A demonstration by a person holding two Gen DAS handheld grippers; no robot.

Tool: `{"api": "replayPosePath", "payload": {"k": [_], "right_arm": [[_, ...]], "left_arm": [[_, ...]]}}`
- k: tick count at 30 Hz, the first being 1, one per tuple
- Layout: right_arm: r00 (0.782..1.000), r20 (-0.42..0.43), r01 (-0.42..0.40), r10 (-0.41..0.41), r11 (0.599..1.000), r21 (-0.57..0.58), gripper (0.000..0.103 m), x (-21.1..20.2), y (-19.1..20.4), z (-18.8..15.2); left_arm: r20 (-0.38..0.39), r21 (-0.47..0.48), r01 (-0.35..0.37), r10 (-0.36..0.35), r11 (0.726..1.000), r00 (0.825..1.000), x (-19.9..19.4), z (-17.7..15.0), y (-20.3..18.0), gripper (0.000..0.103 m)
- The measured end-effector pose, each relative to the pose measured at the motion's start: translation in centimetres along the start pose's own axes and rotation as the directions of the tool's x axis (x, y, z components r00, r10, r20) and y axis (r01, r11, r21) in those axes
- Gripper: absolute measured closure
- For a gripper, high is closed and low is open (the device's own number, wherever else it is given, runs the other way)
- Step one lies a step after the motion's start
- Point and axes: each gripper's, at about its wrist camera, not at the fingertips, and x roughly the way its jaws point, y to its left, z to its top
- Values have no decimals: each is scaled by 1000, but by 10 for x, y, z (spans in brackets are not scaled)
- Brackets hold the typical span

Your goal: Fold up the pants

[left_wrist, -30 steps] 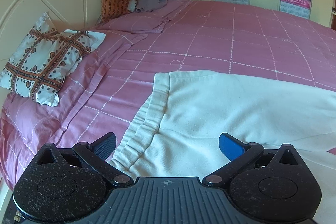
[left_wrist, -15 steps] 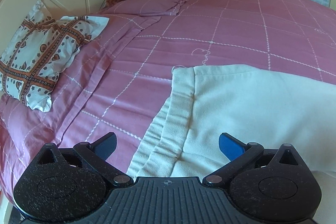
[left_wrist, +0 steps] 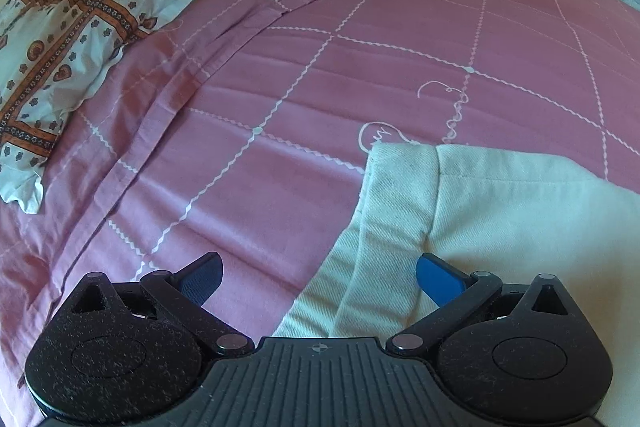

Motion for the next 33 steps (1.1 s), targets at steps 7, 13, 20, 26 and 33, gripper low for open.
{"api": "replayPosePath", "payload": {"k": [7, 13, 20, 26, 33], "right_arm": [[999, -35, 8, -10, 999, -41, 35, 47, -12, 24], [998, -60, 10, -16, 996, -92, 40, 73, -17, 41], [990, -129, -86, 65, 983, -160, 57, 84, -12, 46], [991, -124, -84, 58, 974, -210, 96, 60, -2, 41], [991, -32, -136, 133, 932, -335, 100, -62, 40, -8]], "left_arm": [[-18, -12, 121, -121, 993, 992, 31, 5, 2, 4], [-4, -4, 262, -262, 965, 965, 28, 1, 0, 55], [7, 50, 253, -254, 966, 967, 19, -2, -7, 70], [44, 43, 242, -244, 969, 969, -1, -3, -1, 80], [95, 55, 309, -313, 950, 945, -70, -35, 40, 83]]}}
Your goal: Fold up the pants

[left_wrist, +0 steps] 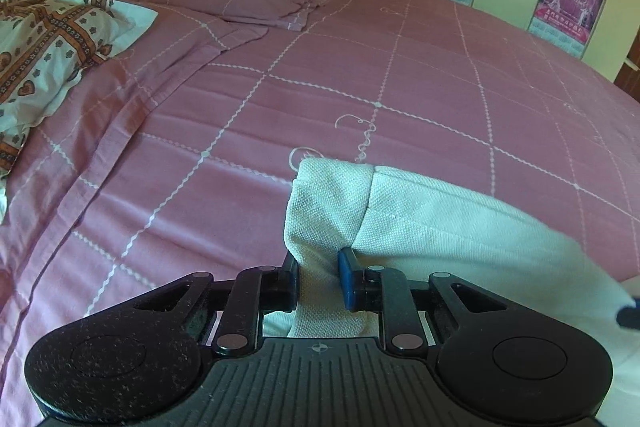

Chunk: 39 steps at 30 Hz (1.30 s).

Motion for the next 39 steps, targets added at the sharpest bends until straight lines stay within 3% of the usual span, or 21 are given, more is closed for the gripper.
{"api": "replayPosePath", "payload": {"k": [4, 8, 9, 10, 11, 12, 15, 16, 17, 19, 23, 26, 29, 30, 31, 32, 33, 34, 36, 39], "right_arm": [[997, -28, -68, 67, 997, -34, 100, -49, 62, -49], [989, -79, -125, 128, 991, 35, 100, -54, 108, -99], [989, -90, -116, 122, 991, 65, 97, -50, 115, -110], [988, -107, -104, 114, 990, 96, 87, -44, 121, -120], [987, -124, -84, 99, 989, 123, 78, -38, 126, -128], [988, -130, -65, 84, 987, 144, 78, -36, 129, -133], [995, -89, -33, 54, 974, 226, 72, -52, 133, -141], [996, -71, -31, 53, 960, 279, 67, -58, 129, -142], [997, -60, -29, 51, 942, 333, 61, -64, 124, -145], [998, -51, -19, 45, 904, 427, 53, -71, 111, -153], [998, -53, -2, 36, 839, 544, 53, -73, 93, -169], [998, -55, -1, 45, 782, 624, 53, -73, 85, -179], [997, -65, 6, 51, 738, 675, 53, -73, 80, -184], [996, -70, 12, 51, 723, 691, 53, -72, 78, -185], [996, -73, 15, 53, 704, 710, 53, -72, 75, -187], [996, -74, 16, 55, 686, 728, 53, -71, 73, -189], [996, -74, 19, 55, 666, 746, 53, -70, 70, -190], [996, -75, 22, 53, 650, 760, 53, -69, 68, -191], [996, -71, 25, 50, 610, 792, 53, -69, 63, -196], [998, -44, 13, 47, 520, 854, 55, -64, 53, -199]], "left_arm": [[-13, 33, 29, -29, 999, 1000, -44, -42, 13, 83], [-76, 68, 1, 4, 998, 997, -61, -90, 22, 83], [-101, 66, -14, 21, 998, 995, -61, -103, 25, 82], [-125, 56, -16, 23, 998, 992, -62, -111, 28, 80], [-145, 43, -24, 30, 999, 989, -65, -119, 30, 76], [-163, 28, -32, 37, 999, 986, -70, -125, 32, 73], [-191, -95, 14, -32, 995, 981, -92, -139, 48, 39], [-177, -150, 28, -55, 988, 983, -102, -144, 53, 26], [-161, -204, 47, -81, 978, 984, -110, -147, 59, 21], [-135, -306, 94, -141, 947, 981, -120, -153, 67, 21], [-133, -455, 155, -239, 877, 962, -108, -157, 70, 21], [-156, -489, 133, -236, 862, 959, -91, -155, 64, 21], [-138, -545, 143, -257, 826, 957, -79, -155, 61, 21], [-119, -567, 157, -270, 808, 956, -76, -154, 60, 21], [-107, -579, 168, -279, 798, 954, -75, -153, 59, 32], [-106, -585, 176, -289, 792, 951, -72, -152, 57, 55], [-111, -592, 180, -301, 785, 947, -69, -152, 56, 67], [-114, -606, 183, -312, 774, 943, -65, -153, 55, 89], [-101, -608, 193, -316, 770, 943, -61, -151, 54, 93], [-72, -570, 221, -316, 791, 946, -67, -144, 48, 94]]}}
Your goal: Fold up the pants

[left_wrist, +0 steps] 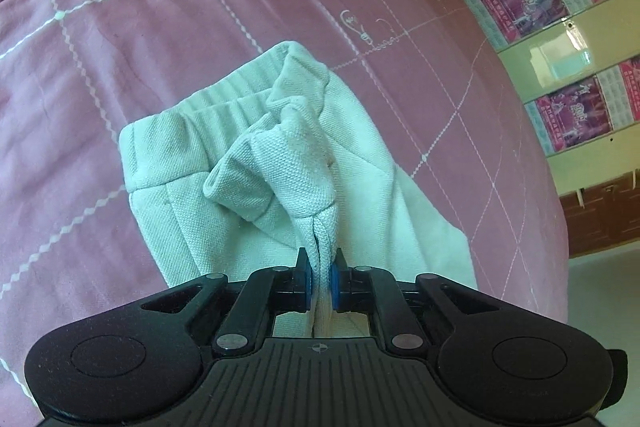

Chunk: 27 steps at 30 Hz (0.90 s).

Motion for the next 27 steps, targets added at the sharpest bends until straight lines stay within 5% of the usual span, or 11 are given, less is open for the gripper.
{"api": "replayPosePath", "payload": {"k": [3, 6, 8, 12, 15, 18, 21, 27], "right_arm": [[999, 41, -2, -4, 991, 132, 64, 9, -11, 6], [997, 83, -31, 10, 966, 256, 96, 17, -25, 8], [994, 107, -68, 39, 959, 276, 97, 15, -25, 5], [980, 163, -124, 115, 991, 47, 97, -19, 16, -3], [984, 111, -130, 137, 990, -62, 97, -28, 35, -17], [997, 33, -65, 69, 991, -119, 97, -5, 39, -29], [1000, -14, -3, 2, 995, -96, 97, 20, 30, -39], [998, 65, -12, 22, 988, -154, 96, 2, 48, -40]], "left_arm": [[14, 44, 14, -15, 999, 1000, -10, 6, -8, 94], [19, 53, 9, -10, 999, 1000, -18, 19, -6, 94], [22, 57, 9, -10, 998, 1000, -24, 31, -3, 94], [68, 91, 26, -33, 995, 997, -47, 44, 7, 94], [56, 96, -39, 34, 995, 998, -42, 37, 33, 94], [-3, 77, -122, 123, 990, 992, -13, 18, 66, 94], [19, 40, -108, 107, 993, 994, -12, 15, 71, 94], [42, 126, -145, 141, 981, 989, -17, 24, 49, 94]]}}
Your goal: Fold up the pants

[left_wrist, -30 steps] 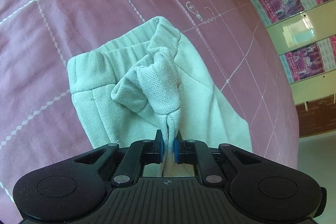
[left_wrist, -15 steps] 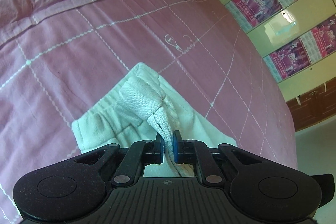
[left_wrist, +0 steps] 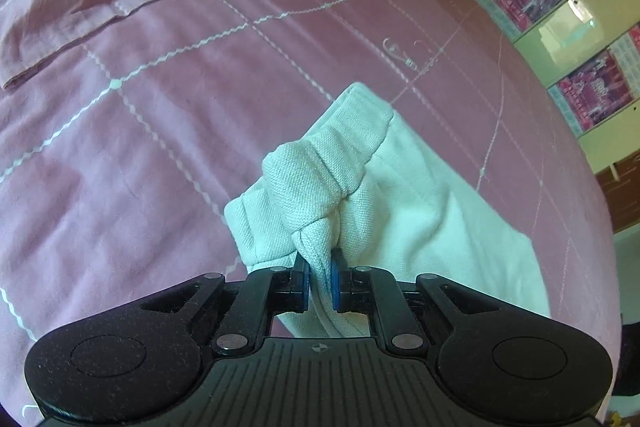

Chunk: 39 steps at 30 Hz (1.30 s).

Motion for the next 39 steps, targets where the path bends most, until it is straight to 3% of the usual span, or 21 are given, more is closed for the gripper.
{"api": "replayPosePath", "payload": {"k": [3, 8, 10, 13, 17, 22, 25, 31, 36, 39], "right_arm": [[995, -87, 48, -51, 998, -37, 89, 19, -4, -9], [998, -55, 18, -20, 999, -38, 80, -8, -9, -7], [999, -15, 45, -46, 996, -73, 78, -28, -13, -3], [994, 21, 107, -106, 992, -67, 70, -49, -36, 1], [985, 37, 170, -171, 985, 29, 70, -67, -80, 7], [973, 67, 208, -222, 963, 171, 70, -89, -131, 17], [966, 71, 222, -247, 943, 247, 73, -93, -159, 23], [967, 115, 170, -225, 916, 364, 75, -80, -185, 38], [960, 154, 146, -232, 891, 430, 85, -68, -195, 42], [955, 175, 154, -239, 904, 399, 94, -75, -190, 37]], "left_arm": [[-14, -1, -20, 20, 1000, 1000, -1, -10, 2, 93], [48, 61, -28, 25, 998, 999, -46, -23, -19, 91], [71, 134, -5, -4, 991, 997, -62, -33, -36, 90], [28, 221, 36, -43, 975, 999, -62, -53, -69, 89], [-67, 231, 91, -78, 969, 995, -36, -85, -103, 88], [-157, 241, 81, -43, 967, 987, -6, -122, -116, 88], [-149, 179, 95, -68, 979, 986, -1, -129, -101, 89], [-163, 184, 89, -59, 979, 985, -1, -126, -101, 89], [-152, 219, 67, -34, 973, 988, 0, -127, -109, 89], [-143, 256, 45, -8, 966, 990, 0, -129, -116, 89]]}}
